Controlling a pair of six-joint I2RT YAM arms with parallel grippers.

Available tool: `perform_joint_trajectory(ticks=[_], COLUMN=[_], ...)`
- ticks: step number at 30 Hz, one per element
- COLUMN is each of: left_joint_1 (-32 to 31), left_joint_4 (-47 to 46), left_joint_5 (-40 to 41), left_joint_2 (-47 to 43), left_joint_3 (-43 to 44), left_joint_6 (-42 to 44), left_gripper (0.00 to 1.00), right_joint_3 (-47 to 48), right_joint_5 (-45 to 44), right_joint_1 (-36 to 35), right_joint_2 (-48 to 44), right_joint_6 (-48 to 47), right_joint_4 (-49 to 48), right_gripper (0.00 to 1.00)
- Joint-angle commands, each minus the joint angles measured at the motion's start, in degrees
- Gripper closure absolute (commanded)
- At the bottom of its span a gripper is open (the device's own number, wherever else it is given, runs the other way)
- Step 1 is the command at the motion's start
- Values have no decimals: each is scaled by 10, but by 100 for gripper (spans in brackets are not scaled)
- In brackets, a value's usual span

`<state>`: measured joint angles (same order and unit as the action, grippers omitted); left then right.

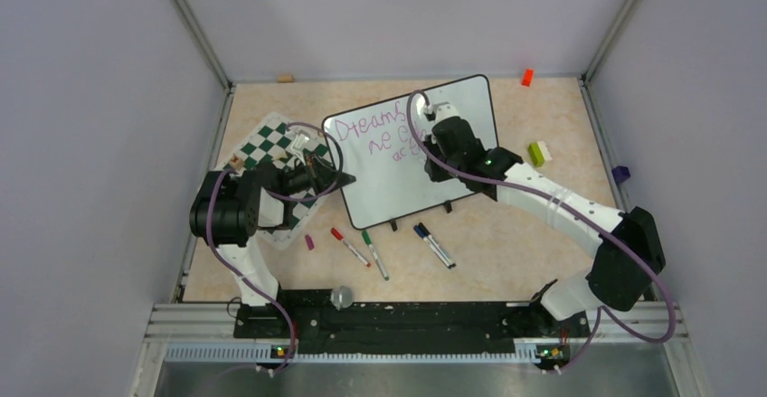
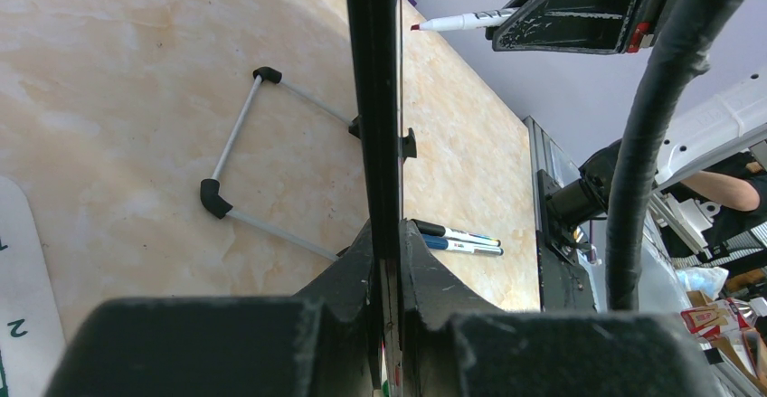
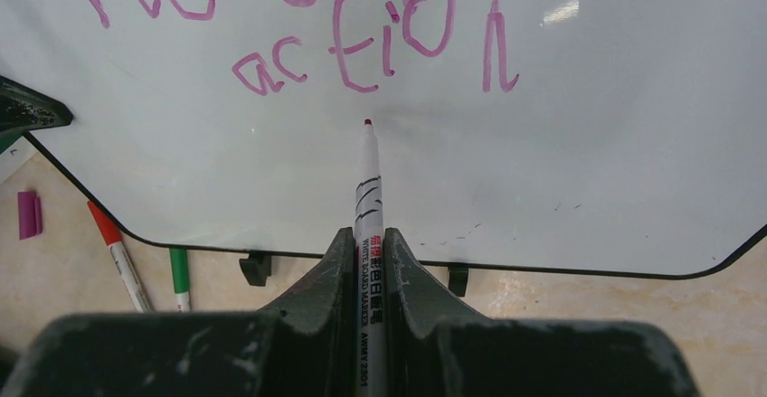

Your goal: Write a sentence on the whiteboard

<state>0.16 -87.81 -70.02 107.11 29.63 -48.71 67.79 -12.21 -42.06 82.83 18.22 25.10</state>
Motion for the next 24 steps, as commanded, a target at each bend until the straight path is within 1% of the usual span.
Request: perform_joint_trajectory(ticks=[1,14,24], left_joint_1=[-5,-5,-6], left_joint_4=[-50,-50,-50], left_joint_5=[-54,-54,-54], left_joint_2=[1,0,0], left_joint_3=[-3,-4,-4], left_joint_6=[44,44,44], left_gripper=[100,100,100], right_joint_3=[4,11,-23], right_joint_5=[-6,-23,-12], right_joint_1=[-7,-7,-7], right_joint_2=[6,31,14], right_joint_6=[-4,-4,2], right_joint_4=[-23,-14,-8], right_gripper=[100,100,100])
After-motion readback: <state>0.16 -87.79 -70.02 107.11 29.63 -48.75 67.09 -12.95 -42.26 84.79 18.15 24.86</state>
